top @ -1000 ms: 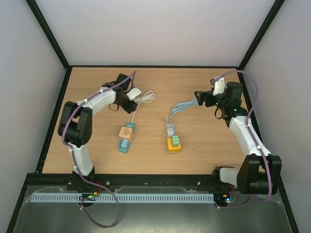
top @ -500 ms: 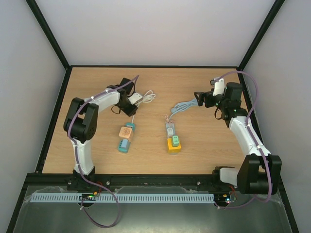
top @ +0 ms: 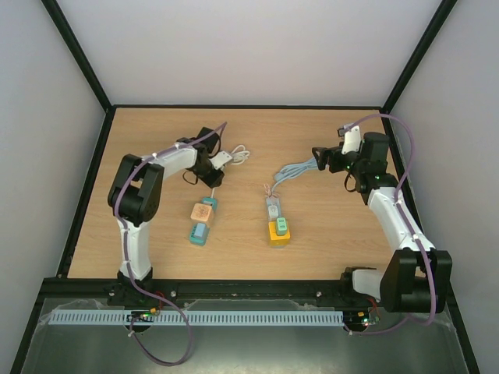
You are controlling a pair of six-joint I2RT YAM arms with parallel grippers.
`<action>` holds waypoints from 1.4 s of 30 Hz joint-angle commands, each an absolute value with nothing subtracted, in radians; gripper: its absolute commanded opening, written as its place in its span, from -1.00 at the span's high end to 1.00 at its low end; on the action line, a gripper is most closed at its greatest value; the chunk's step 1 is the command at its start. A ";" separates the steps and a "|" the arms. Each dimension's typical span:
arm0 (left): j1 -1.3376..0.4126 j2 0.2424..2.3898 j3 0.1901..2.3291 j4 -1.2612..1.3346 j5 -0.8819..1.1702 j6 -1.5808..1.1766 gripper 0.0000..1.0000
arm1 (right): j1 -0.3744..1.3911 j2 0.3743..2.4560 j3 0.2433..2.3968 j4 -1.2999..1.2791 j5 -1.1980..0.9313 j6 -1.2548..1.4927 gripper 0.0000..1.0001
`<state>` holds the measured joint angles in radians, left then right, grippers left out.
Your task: Pull the plug off the socket
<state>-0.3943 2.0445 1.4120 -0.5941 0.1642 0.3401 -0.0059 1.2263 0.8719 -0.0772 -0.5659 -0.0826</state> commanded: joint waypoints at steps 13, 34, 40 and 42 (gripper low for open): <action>-0.474 2.183 1.624 -0.606 0.181 0.346 0.64 | 0.000 1.195 0.859 -0.064 -0.544 -0.090 -0.97; -0.606 2.464 2.079 -0.673 0.209 0.418 0.35 | -0.003 1.200 0.852 -0.060 -0.523 -0.095 -0.97; -0.589 2.395 2.104 -0.688 0.237 0.396 -0.65 | -0.006 1.200 0.849 -0.059 -0.533 -0.095 -0.97; -0.577 2.350 2.091 -0.703 0.267 0.383 -0.91 | -0.007 1.201 0.850 -0.059 -0.542 -0.095 -0.97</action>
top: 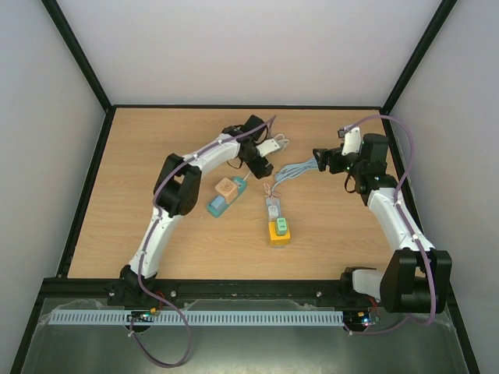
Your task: Pull the plug off the socket
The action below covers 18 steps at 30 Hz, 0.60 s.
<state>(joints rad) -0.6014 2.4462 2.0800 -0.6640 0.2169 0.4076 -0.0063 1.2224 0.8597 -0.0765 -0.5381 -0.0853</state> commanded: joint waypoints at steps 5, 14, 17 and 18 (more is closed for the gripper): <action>-0.539 2.201 1.990 -0.717 0.304 0.358 -0.99 | -0.006 1.201 0.850 -0.058 -0.569 -0.095 -0.97; -0.399 1.815 1.604 -0.687 0.331 0.391 -0.99 | -0.006 1.199 0.860 -0.060 -0.599 -0.094 -0.97; -0.352 1.692 1.422 -0.682 0.329 0.429 -0.99 | -0.006 1.204 0.862 -0.058 -0.607 -0.096 -0.97; -0.343 1.656 1.365 -0.679 0.325 0.441 -0.99 | -0.006 1.206 0.864 -0.058 -0.609 -0.098 -0.97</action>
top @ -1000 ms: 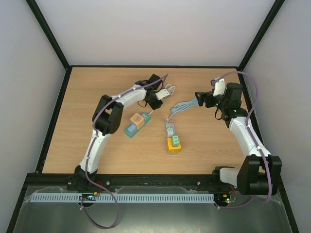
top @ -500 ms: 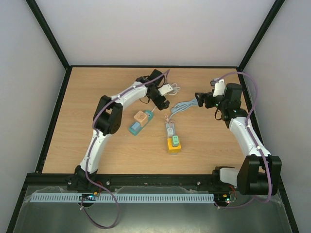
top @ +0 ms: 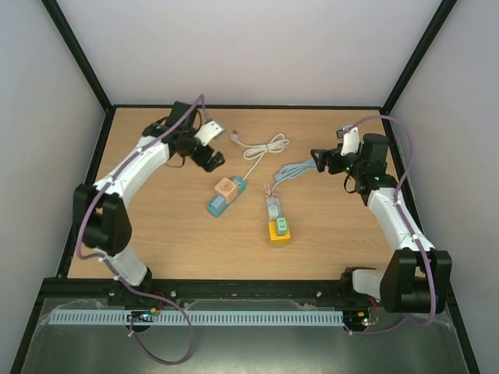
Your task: Pull the plug off the socket
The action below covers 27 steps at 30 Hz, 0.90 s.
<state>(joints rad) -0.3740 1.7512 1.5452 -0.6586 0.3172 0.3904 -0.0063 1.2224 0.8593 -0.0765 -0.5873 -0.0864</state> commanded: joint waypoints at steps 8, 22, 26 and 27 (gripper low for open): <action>-0.300 1.400 0.998 -0.629 0.324 0.513 -0.99 | -0.006 1.218 0.876 -0.060 -0.633 -0.095 -0.97; -0.461 1.321 0.704 -0.337 0.149 0.399 -0.99 | -0.006 1.200 0.868 -0.062 -0.613 -0.101 -0.97; -0.476 1.337 0.681 -0.251 0.133 0.368 -0.99 | -0.006 1.194 0.859 -0.059 -0.609 -0.103 -0.97; -0.481 1.348 0.681 -0.236 0.127 0.360 -0.99 | -0.006 1.194 0.858 -0.056 -0.609 -0.103 -0.97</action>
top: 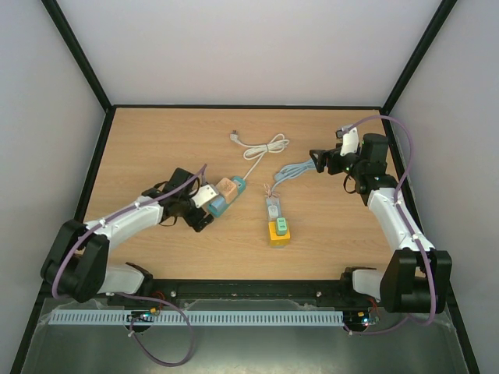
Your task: Pull the plug off the socket
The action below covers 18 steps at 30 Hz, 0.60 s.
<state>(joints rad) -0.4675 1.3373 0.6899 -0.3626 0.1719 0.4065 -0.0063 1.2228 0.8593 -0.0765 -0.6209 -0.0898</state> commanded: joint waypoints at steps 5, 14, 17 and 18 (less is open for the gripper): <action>-0.501 1.405 0.681 -0.183 0.118 0.319 -0.99 | -0.006 1.197 0.855 -0.052 -0.610 -0.104 -0.97; -0.517 1.463 0.664 -0.125 0.057 0.306 -0.99 | -0.006 1.203 0.844 -0.026 -0.628 -0.094 -0.97; -0.475 1.480 0.675 -0.126 0.052 0.302 -0.99 | -0.005 1.205 0.837 -0.020 -0.702 -0.112 -0.97; -0.448 1.479 0.675 -0.125 0.070 0.304 -0.99 | -0.005 1.206 0.838 -0.019 -0.729 -0.117 -0.97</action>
